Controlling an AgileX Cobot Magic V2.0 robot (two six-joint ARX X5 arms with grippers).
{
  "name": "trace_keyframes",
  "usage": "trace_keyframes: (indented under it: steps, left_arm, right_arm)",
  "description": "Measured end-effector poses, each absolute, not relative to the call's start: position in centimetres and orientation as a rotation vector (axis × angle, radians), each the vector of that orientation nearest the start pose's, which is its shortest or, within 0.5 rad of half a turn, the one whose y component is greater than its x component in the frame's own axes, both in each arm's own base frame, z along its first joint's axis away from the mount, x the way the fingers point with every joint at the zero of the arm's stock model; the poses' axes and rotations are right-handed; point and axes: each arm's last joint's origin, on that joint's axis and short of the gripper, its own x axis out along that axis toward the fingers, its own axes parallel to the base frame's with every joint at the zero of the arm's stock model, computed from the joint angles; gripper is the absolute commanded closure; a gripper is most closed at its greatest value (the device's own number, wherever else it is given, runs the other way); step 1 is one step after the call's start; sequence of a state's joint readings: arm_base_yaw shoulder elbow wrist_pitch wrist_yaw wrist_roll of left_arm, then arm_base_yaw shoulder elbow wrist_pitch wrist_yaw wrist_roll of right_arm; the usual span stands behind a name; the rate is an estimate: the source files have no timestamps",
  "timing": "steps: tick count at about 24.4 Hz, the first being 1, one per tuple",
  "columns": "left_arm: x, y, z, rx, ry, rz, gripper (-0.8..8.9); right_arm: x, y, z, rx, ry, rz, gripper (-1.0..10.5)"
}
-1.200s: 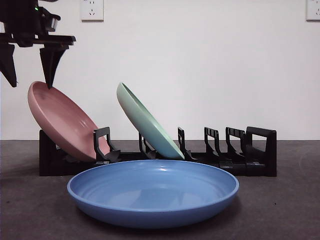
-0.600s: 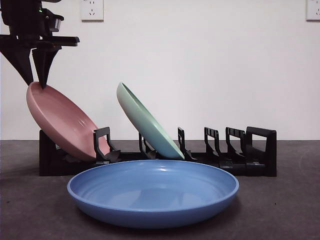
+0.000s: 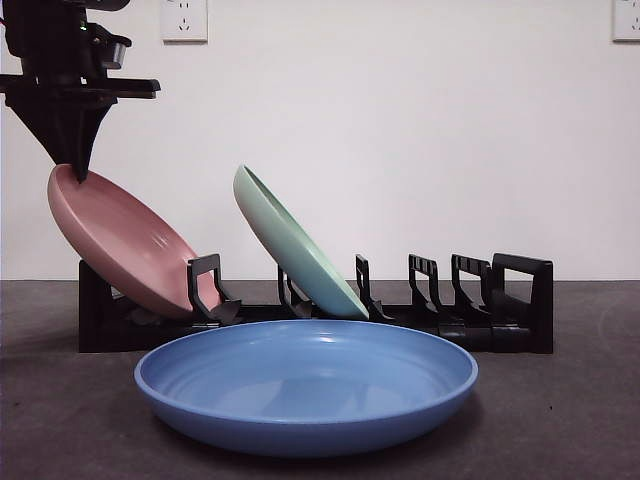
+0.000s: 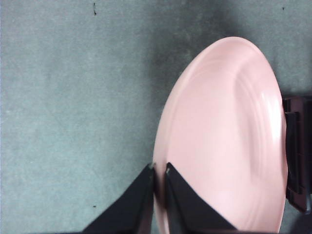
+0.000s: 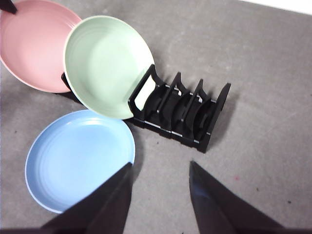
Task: Place the plate
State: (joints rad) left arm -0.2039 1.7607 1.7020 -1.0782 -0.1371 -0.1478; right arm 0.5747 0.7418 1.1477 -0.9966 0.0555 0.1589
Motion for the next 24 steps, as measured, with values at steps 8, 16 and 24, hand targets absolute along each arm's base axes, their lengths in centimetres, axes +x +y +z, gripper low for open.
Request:
trace_keyframes:
  steps: [8, 16, 24]
  left_arm:
    - [33.2, -6.0, 39.4, 0.108, 1.038, 0.075, 8.07]
    - [28.4, -5.0, 43.6, 0.092, 0.99, 0.076, 8.07]
    - [23.9, -4.6, 44.8, 0.064, 0.936, 0.068, 8.07]
  right_arm:
    - [8.9, 5.6, 37.7, -0.041, 0.635, 0.452, 7.6]
    - [8.9, 5.6, 37.7, -0.043, 0.64, 0.451, 7.6]
    - [8.9, 5.5, 37.7, -0.042, 0.638, 0.451, 7.6]
